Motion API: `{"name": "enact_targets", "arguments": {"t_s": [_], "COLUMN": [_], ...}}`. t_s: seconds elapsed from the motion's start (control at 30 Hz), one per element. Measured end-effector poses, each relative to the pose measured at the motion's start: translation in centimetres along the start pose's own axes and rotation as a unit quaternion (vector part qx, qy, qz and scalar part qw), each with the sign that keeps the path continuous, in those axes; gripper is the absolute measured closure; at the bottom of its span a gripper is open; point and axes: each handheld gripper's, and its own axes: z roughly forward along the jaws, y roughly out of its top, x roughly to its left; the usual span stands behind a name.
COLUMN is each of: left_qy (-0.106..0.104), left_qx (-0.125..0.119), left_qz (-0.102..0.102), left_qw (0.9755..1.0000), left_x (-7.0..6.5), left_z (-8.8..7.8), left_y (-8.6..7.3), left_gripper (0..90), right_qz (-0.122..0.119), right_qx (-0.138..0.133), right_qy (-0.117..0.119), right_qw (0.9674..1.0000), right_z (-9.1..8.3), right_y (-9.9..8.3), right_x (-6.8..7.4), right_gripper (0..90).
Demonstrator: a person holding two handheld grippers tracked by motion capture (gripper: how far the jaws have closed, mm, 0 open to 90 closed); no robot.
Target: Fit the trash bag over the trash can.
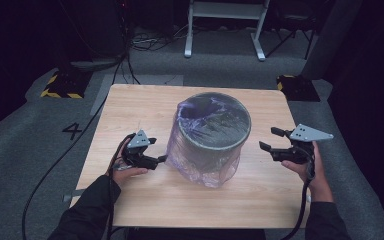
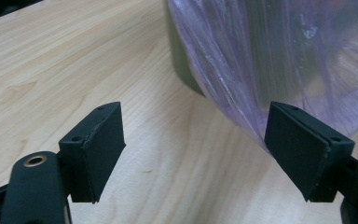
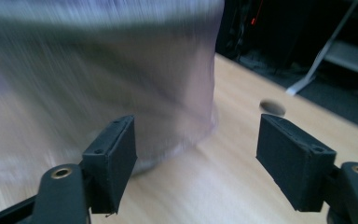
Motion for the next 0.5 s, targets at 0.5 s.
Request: {"name": "enact_targets", "arguments": {"t_s": [0.5], "left_qy": [0.009], "left_qx": [-0.054], "left_qz": [-0.037], "left_qw": [0.9978], "left_x": [-1.2], "left_z": [-2.4], "left_y": [0.3], "left_gripper": [15.9], "right_qz": [-0.027], "right_qx": [-0.029], "right_qy": [0.032], "right_qw": [0.9987], "right_z": [3.1], "right_y": [9.3], "right_x": [3.2], "right_gripper": [28.0]}}
